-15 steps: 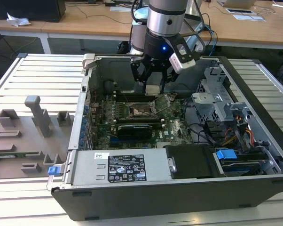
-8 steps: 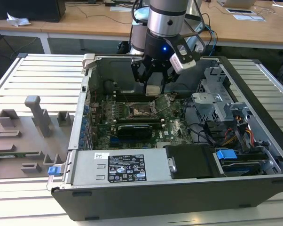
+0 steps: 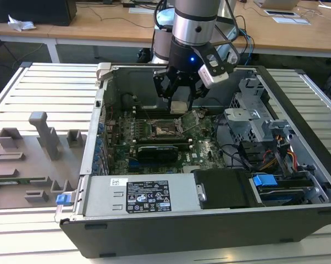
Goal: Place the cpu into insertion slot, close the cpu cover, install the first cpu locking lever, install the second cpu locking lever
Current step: 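Place the cpu into insertion slot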
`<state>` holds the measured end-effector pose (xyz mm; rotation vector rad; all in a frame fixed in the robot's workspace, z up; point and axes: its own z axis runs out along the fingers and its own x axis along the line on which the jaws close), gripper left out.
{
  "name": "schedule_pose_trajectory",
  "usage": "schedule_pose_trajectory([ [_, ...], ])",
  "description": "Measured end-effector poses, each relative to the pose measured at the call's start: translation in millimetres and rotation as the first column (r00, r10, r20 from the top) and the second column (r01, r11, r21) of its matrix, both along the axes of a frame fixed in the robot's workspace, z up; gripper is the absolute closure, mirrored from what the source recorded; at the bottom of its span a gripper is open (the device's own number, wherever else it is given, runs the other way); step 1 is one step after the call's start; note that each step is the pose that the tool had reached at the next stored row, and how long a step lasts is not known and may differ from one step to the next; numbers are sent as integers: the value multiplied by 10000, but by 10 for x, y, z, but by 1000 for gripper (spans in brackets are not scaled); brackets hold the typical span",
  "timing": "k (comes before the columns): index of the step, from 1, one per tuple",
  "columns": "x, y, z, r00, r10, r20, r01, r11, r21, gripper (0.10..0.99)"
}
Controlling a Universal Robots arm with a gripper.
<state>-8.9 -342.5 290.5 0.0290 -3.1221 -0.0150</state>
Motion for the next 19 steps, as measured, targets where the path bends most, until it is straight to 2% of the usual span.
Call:
schedule_pose_trajectory([
  [12,-20,4,-149,10000,0,0,0,10000,-56,541],
  [19,-66,71,-181,10000,-1,0,1,10000,-56,541],
])
